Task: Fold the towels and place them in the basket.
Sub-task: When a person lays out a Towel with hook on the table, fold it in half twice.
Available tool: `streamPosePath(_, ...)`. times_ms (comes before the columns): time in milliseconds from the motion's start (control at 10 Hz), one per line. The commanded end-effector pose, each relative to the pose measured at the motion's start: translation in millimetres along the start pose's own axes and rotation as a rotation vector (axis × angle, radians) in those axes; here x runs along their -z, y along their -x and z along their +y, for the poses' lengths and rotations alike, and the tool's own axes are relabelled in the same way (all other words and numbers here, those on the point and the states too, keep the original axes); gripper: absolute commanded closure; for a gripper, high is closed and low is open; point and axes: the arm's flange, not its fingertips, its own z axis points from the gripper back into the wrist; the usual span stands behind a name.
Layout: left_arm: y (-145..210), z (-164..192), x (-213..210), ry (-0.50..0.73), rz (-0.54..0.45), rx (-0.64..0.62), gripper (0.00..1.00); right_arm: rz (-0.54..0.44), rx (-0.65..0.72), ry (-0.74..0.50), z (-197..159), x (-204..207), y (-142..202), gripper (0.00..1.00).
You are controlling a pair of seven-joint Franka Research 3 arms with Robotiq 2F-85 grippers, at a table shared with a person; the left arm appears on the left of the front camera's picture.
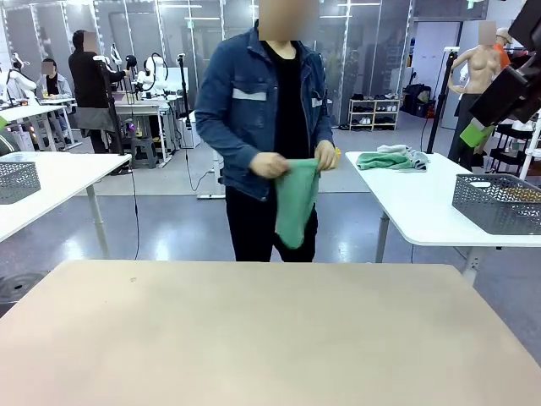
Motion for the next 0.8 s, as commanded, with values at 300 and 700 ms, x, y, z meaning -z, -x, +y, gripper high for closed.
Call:
streamPosePath(300,-1.5,-0.4,-0.5,-0.001,0.0,0.004,0.0,-0.004,0.001,0.002,-0.3,-0.4,-0.6,0.0)
streamPosePath(700,-1.5,-0.4,-0.5,-0.001,0.0,0.004,0.0,-0.004,0.001,0.002,-0.3,-0.4,-0.6,0.0)
